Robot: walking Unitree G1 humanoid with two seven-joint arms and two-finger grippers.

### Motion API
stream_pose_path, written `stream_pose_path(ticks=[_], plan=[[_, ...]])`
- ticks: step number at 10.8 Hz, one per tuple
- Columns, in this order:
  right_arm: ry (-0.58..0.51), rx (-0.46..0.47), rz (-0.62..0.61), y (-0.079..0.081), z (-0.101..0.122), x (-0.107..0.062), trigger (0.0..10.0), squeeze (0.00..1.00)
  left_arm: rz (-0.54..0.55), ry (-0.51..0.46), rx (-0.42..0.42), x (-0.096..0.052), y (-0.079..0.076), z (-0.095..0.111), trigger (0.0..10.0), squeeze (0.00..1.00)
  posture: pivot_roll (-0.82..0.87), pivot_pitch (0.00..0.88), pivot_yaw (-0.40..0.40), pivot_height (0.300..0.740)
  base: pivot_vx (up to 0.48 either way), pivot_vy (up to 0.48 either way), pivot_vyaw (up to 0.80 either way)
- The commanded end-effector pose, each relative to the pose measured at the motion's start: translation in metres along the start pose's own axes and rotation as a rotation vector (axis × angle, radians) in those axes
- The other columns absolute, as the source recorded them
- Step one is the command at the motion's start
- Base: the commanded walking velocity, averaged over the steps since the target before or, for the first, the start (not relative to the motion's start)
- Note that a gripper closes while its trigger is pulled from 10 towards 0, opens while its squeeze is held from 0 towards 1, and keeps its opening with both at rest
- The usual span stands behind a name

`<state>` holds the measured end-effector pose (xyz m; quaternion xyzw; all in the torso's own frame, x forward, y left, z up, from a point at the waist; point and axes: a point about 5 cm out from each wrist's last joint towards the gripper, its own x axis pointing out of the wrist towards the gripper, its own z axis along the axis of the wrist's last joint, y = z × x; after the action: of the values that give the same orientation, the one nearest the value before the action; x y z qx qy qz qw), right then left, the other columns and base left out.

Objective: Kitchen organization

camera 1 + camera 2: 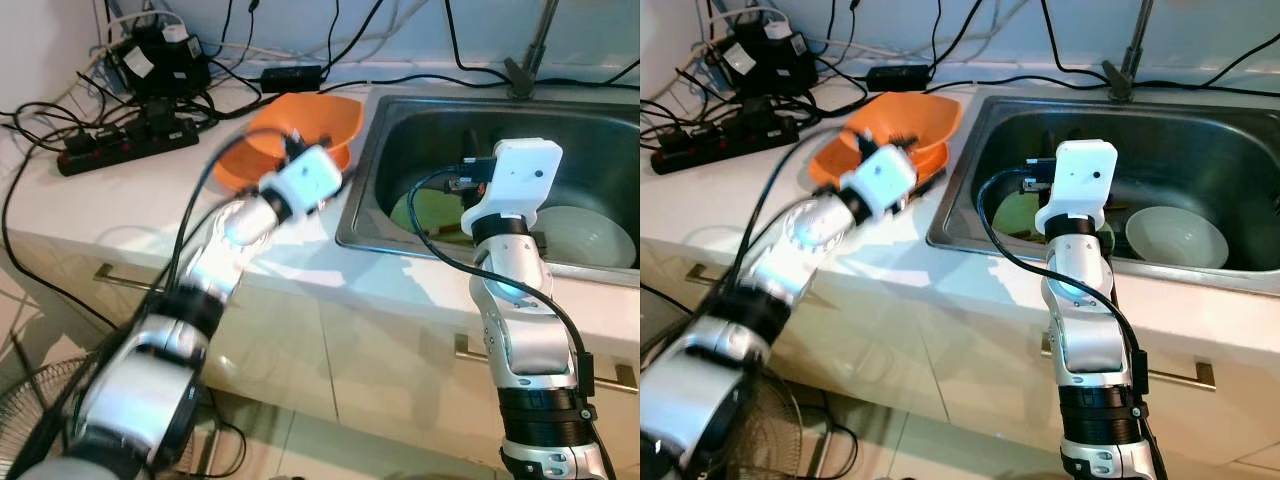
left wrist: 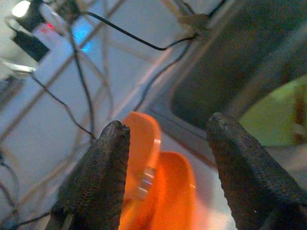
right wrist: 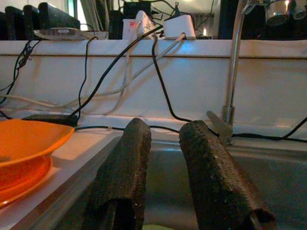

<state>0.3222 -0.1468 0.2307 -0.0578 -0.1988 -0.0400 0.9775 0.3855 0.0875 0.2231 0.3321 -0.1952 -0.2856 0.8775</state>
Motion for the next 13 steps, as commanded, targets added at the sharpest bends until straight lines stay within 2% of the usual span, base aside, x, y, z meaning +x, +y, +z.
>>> stream_pose_path(ticks=[1, 4, 5, 9, 10, 11, 12, 13], plan=[[-0.015, 0.008, -0.002, 0.001, 0.002, 0.0, 10.0, 0.0, 0.002, 0.006, 0.022, 0.002, 0.001, 0.0, 10.0, 0.0, -0.04, 0.044, 0.139, 0.74, 0.0, 0.0, 0.0], [-0.013, 0.007, -0.004, 0.001, 0.001, 0.0, 10.0, 0.0, 0.05, 0.066, 0.03, 0.014, 0.007, 0.001, 10.0, 0.0, -0.04, 0.046, 0.144, 0.74, 0.0, 0.0, 0.0], [-0.013, 0.008, -0.004, 0.001, 0.001, -0.001, 10.0, 0.0, 0.033, 0.122, 0.061, 0.018, 0.003, -0.003, 10.0, 0.0, -0.05, 0.052, 0.147, 0.74, 0.0, 0.0, 0.0], [-0.006, -0.001, -0.021, -0.003, 0.001, -0.006, 10.0, 0.0, 0.032, 0.21, 0.093, 0.019, -0.005, -0.014, 10.0, 0.0, -0.06, 0.086, 0.15, 0.74, 0.0, 0.0, 0.0], [0.0, -0.001, -0.022, -0.003, 0.001, -0.009, 10.0, 0.0, 0.06, 0.24, 0.104, 0.017, -0.003, -0.018, 9.2, 0.0, -0.05, 0.097, 0.146, 0.74, 0.0, 0.0, 0.0], [0.005, 0.001, -0.021, -0.003, 0.0, -0.01, 10.0, 0.0, 0.08, 0.259, 0.113, 0.015, 0.0, -0.02, 7.4, 0.0, -0.05, 0.102, 0.144, 0.74, 0.0, 0.0, 0.0], [0.009, 0.004, -0.019, -0.002, 0.0, -0.011, 10.0, 0.0, 0.103, 0.274, 0.123, 0.014, 0.004, -0.022, 4.2, 0.0, -0.05, 0.108, 0.142, 0.74, 0.0, 0.0, 0.0], [0.015, 0.008, -0.015, -0.001, -0.001, -0.012, 10.0, 0.0, 0.118, 0.282, 0.127, 0.013, 0.006, -0.023, 3.3, 0.0, -0.04, 0.114, 0.141, 0.74, 0.0, 0.0, 0.0]])
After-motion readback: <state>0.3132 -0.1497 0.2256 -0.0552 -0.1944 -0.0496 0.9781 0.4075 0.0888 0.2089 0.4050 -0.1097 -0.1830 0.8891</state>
